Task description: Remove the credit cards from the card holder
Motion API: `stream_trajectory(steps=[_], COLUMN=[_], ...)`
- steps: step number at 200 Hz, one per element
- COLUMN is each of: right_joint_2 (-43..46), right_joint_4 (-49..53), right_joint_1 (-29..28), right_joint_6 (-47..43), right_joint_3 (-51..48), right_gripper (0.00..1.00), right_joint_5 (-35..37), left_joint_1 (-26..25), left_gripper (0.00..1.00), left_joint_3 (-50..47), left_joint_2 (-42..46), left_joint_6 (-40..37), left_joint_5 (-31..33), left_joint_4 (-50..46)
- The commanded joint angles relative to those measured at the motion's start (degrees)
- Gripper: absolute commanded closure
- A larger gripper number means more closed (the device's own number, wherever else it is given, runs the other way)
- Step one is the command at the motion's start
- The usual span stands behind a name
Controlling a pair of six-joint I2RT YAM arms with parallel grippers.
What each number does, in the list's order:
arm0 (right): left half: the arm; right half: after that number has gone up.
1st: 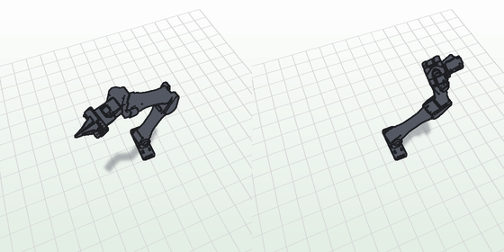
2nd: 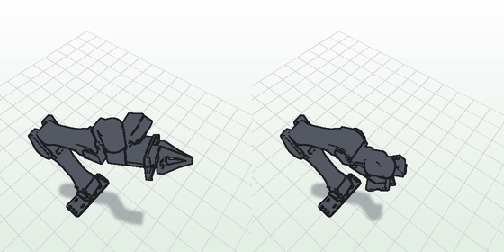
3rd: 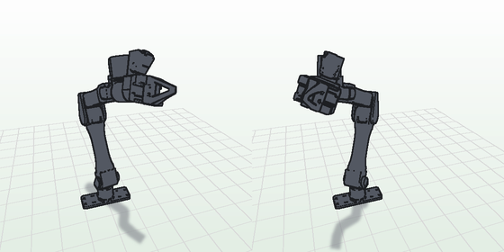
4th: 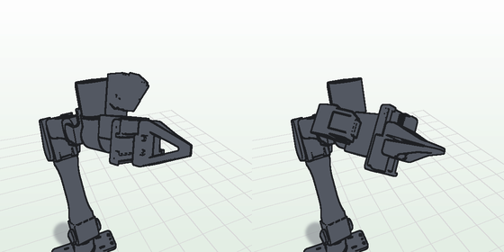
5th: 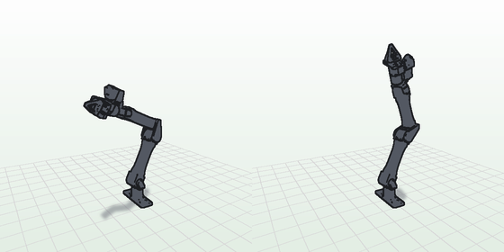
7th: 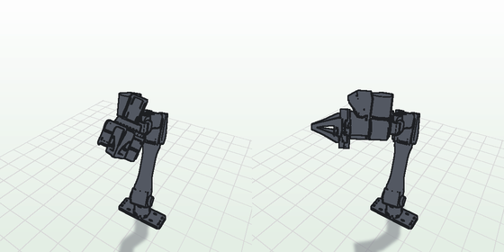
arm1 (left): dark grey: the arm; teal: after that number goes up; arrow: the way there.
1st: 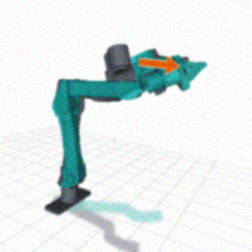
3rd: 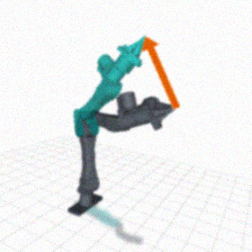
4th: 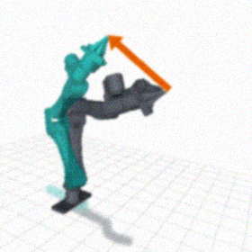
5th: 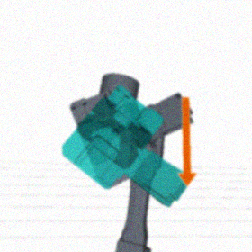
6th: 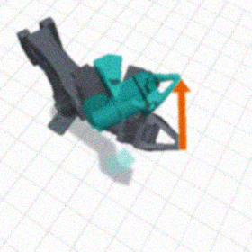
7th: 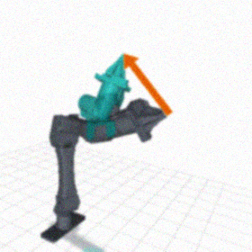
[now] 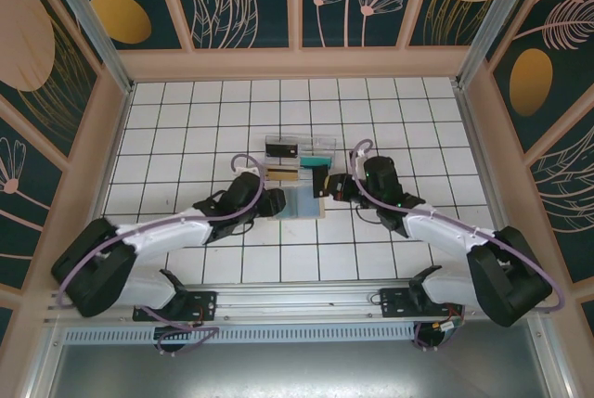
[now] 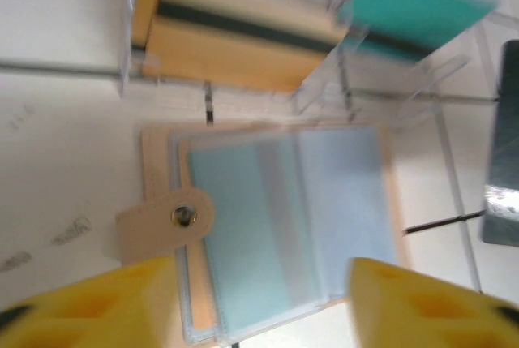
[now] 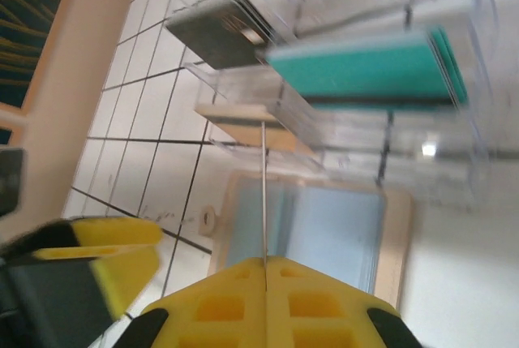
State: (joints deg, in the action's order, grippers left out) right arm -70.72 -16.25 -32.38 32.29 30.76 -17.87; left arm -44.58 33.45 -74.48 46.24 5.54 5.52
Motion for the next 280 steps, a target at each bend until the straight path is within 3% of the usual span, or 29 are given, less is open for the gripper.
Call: stream_trajectory(steps=[1,14,40,73,106,137,178,280], right_joint_2=[0.6,-0.8,-6.7,-16.4,-21.5,-27.1,-30.2,-37.5], right_joint_4=[4.4,5.4,11.0,20.5,20.9,26.2,25.4,26.4], right_joint_1=[-2.4,-4.9,-10.2,-13.0,-15.6,-16.4,-16.4,-16.1], right_joint_6=[-15.7,-24.8,-42.9,-59.5,-74.6,-79.7,-85.6,-87.8], right_joint_3=[6.1,9.7,18.7,32.1,35.7,41.7,43.5,49.1], right_gripper=[1.0,1.0,1.0,1.0,1.0,1.0,1.0,1.0], right_joint_5=[1.7,3.2,8.7,16.9,21.5,26.1,27.6,29.7], left_joint_1=[-0.1,-0.1,-0.1,-0.1,0.0,-0.1,-0.1,0.0], left_gripper=[0.11,0.02,0.02,0.01,0.01,0.01,0.01,0.01], left_joint_3=[-0.4,-1.9,-4.3,-7.3,-9.8,-10.4,-11.1,-12.0], left_joint_2=[8.4,13.7,23.0,32.3,40.0,45.0,46.3,46.6], left_joint_6=[0.2,0.3,0.1,1.9,3.7,3.3,2.7,2.8], left_joint_5=[6.5,8.9,13.4,17.6,22.2,24.6,24.9,24.5], left_joint_4=[-4.4,-5.7,-9.6,-13.9,-17.8,-20.7,-20.8,-21.5])
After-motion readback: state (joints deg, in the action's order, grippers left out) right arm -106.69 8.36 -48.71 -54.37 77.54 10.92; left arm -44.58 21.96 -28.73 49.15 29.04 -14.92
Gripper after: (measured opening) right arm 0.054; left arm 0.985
